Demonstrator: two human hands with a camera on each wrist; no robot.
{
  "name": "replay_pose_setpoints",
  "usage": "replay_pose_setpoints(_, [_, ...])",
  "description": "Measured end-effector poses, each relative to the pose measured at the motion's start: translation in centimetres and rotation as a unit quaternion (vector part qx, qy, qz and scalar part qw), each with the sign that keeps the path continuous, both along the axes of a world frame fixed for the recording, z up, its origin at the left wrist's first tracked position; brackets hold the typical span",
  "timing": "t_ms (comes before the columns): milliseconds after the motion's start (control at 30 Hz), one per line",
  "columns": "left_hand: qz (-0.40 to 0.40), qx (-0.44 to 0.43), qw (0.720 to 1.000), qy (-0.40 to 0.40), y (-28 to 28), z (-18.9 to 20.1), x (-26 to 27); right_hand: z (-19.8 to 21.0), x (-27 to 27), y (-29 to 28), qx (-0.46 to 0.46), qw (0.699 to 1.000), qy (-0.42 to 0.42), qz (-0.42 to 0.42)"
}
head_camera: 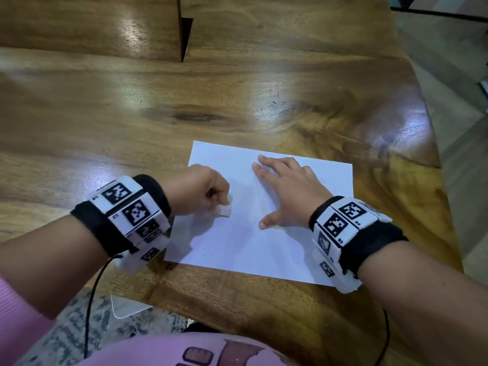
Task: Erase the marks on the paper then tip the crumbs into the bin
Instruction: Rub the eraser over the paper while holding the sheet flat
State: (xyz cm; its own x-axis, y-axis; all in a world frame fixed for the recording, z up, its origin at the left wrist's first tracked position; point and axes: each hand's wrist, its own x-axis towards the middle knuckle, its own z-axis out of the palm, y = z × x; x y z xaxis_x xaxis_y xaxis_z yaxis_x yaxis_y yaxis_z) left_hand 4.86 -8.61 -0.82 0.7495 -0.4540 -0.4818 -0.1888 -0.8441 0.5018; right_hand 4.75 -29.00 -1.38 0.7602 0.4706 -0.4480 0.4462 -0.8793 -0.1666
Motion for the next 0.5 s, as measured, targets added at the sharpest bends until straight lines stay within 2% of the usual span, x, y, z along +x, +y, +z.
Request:
replay_pose_setpoints(67, [0.013,-0.008,0.999,-0.039,-0.4,0.0,0.9,0.0,0.0,0.1,0.001,1.000,0.002,-0.002])
replay_pose_setpoints(133, [0.062,-0.027,0.992,-0.109,-1.9,0.1,2.3,0.0,0.0,0.0,0.002,1.000,0.000,-0.003])
replay_pose_setpoints(200, [0.100,-0.027,0.984,-0.147,-3.2,0.1,3.2,0.0,0.0,0.0,0.002,1.000,-0.002,-0.002])
replay_pose_setpoints(267, [0.103,-0.027,0.986,-0.132,-3.5,-0.1,2.4,-0.1,0.1,0.0,0.002,1.000,-0.001,-0.003])
replay_pose_setpoints(400, [-0.043,-0.010,0.998,-0.054,-2.2,-0.1,-1.5,-0.1,0.0,0.0,0.000,1.000,0.000,0.000])
replay_pose_setpoints(433, [-0.046,-0.010,0.998,-0.050,-2.1,-0.1,-1.7,-0.1,0.0,0.0,-0.001,1.000,0.000,0.000])
replay_pose_setpoints(500, [0.011,-0.015,0.996,-0.092,-2.5,0.0,-0.2,-0.1,0.0,0.0,-0.001,1.000,0.002,0.001])
